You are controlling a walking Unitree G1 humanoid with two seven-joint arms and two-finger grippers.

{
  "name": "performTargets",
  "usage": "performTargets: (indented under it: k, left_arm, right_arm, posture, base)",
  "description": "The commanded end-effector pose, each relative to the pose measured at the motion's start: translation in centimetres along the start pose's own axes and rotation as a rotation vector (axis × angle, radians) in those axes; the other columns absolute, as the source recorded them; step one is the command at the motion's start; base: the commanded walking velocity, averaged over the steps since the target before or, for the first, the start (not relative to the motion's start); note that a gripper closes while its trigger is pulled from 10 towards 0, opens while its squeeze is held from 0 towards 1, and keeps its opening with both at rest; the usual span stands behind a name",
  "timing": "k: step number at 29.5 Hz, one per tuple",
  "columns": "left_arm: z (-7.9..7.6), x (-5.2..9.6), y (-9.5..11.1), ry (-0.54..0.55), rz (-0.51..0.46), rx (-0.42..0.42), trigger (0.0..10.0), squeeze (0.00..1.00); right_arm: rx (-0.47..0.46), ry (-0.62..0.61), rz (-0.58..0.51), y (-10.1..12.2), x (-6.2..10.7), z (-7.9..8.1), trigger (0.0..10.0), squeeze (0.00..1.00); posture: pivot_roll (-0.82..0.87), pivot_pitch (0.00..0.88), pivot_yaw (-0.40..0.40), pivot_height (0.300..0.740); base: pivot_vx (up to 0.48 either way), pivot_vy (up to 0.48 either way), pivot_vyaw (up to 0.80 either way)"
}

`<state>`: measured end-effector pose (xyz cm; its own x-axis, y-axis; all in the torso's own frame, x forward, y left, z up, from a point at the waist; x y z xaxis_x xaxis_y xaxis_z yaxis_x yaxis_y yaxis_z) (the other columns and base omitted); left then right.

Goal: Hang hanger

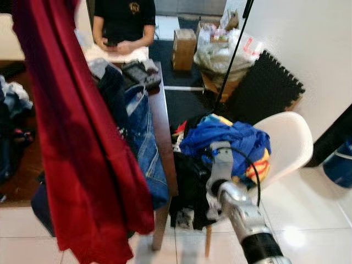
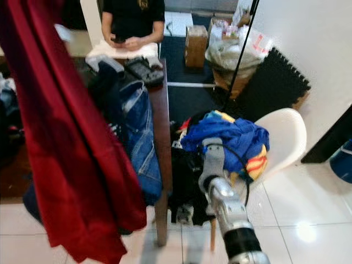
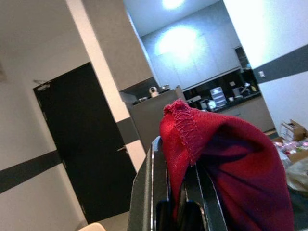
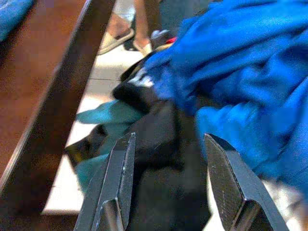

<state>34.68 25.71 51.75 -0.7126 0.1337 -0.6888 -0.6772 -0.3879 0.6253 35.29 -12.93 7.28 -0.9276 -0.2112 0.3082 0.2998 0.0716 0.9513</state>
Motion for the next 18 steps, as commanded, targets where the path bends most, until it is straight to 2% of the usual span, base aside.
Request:
performTargets:
  k: [1, 2, 3, 4, 5, 6, 7, 9, 11, 12, 14, 15, 17, 18]
  left_arm:
    - [-3.0, 0.9, -3.0, -0.155, 0.096, -0.016, 10.0, 0.00]
    - [-3.0, 0.9, -3.0, -0.155, 0.096, -0.016, 10.0, 0.00]
    - [-5.5, 1.9, -5.2, -0.255, 0.157, -0.006, 10.0, 0.00]
    - [-7.1, 2.7, -6.5, -0.312, 0.191, 0.007, 10.0, 0.00]
    - [-9.3, 4.2, -8.6, -0.398, 0.256, 0.026, 10.0, 0.00]
    - [-9.3, 4.2, -8.6, -0.398, 0.256, 0.026, 10.0, 0.00]
    - [-11.7, 6.2, -10.8, -0.486, 0.318, 0.049, 10.0, 0.00]
    - [-11.7, 6.2, -10.8, -0.486, 0.318, 0.049, 10.0, 0.00]
    - [-14.4, 9.0, -13.2, -0.592, 0.392, 0.064, 10.0, 0.00]
    - [-15.2, 10.1, -14.2, -0.617, 0.420, 0.054, 10.0, 0.00]
    - [-15.2, 10.1, -14.2, -0.617, 0.420, 0.054, 10.0, 0.00]
    - [-15.7, 10.9, -14.8, -0.640, 0.435, 0.034, 10.0, 0.00]
    - [-15.7, 10.9, -14.8, -0.640, 0.435, 0.034, 10.0, 0.00]
    - [-15.9, 11.5, -15.2, -0.666, 0.451, 0.045, 10.0, 0.65]
  right_arm:
    - [-0.010, 0.008, 0.013, -0.5, 0.0, 0.2, 10.0, 0.00]
    - [-0.010, 0.008, 0.013, -0.5, 0.0, 0.2, 10.0, 0.00]
    - [-0.006, 0.009, 0.012, -0.4, 0.0, 0.2, 10.0, 0.00]
    - [-0.004, 0.009, 0.011, -0.4, 0.0, 0.2, 10.0, 0.00]
    - [-0.002, 0.008, 0.008, -0.4, 0.0, 0.2, 10.0, 0.00]
    - [-0.002, 0.008, 0.008, -0.4, 0.0, 0.2, 10.0, 0.00]
    - [-0.003, 0.004, 0.004, -0.3, 0.0, 0.2, 10.0, 0.00]
    - [-0.003, 0.004, 0.004, -0.3, 0.0, 0.2, 10.0, 0.00]
    - [-0.004, 0.001, -0.003, -0.2, 0.1, 0.1, 10.0, 0.00]
    - [-0.004, 0.001, -0.006, -0.2, 0.1, 0.0, 10.0, 0.00]
    - [-0.004, 0.001, -0.006, -0.2, 0.1, 0.0, 10.0, 0.00]
    - [-0.002, 0.003, -0.008, -0.1, 0.2, 0.0, 10.0, 0.00]
    - [-0.002, 0.003, -0.008, -0.1, 0.2, 0.0, 10.0, 0.00]
    - [-0.001, 0.005, -0.008, -0.1, 0.1, 0.1, 10.0, 0.00]
  posture:
    - [0.07, 0.095, -0.080, 0.740]
    - [0.07, 0.095, -0.080, 0.740]
    - [0.06, 0.095, -0.079, 0.740]
    - [0.06, 0.095, -0.079, 0.740]
    - [0.06, 0.100, -0.077, 0.740]
    - [0.06, 0.100, -0.077, 0.740]
    - [0.05, 0.100, -0.077, 0.740]
    - [0.05, 0.100, -0.077, 0.740]
    - [0.05, 0.100, -0.076, 0.740]
    - [0.05, 0.102, -0.078, 0.740]
    - [0.05, 0.102, -0.078, 0.740]
    - [0.05, 0.102, -0.078, 0.740]
    - [0.05, 0.102, -0.078, 0.740]
    - [0.05, 0.102, -0.079, 0.740]
  base:
    - [0.000, 0.000, 0.00]
    - [0.000, 0.000, 0.00]
    - [0.000, 0.000, 0.00]
    - [0.000, 0.000, 0.00]
    - [0.000, 0.000, 0.00]
    - [0.000, 0.000, 0.00]
    - [0.000, 0.000, 0.00]
    - [0.000, 0.000, 0.00]
    - [0.000, 0.000, 0.00]
    - [0.000, 0.000, 0.00]
    - [0.000, 0.000, 0.00]
    - [0.000, 0.000, 0.00]
    - [0.000, 0.000, 0.00]
    - [0.000, 0.000, 0.00]
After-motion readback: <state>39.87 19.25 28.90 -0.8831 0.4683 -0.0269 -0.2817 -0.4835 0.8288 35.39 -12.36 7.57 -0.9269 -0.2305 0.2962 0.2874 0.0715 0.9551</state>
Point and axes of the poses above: a point about 5 cm out from each wrist's last joint towards the gripper, its own x axis pointing back from the gripper into the wrist, its own y axis along the axis of the wrist's last joint, z = x × y, the point moved 3 cm from there along -x, pointing out of the wrist towards the gripper, and after that the axes turned 7 degrees about x, right-handed, at the moved point
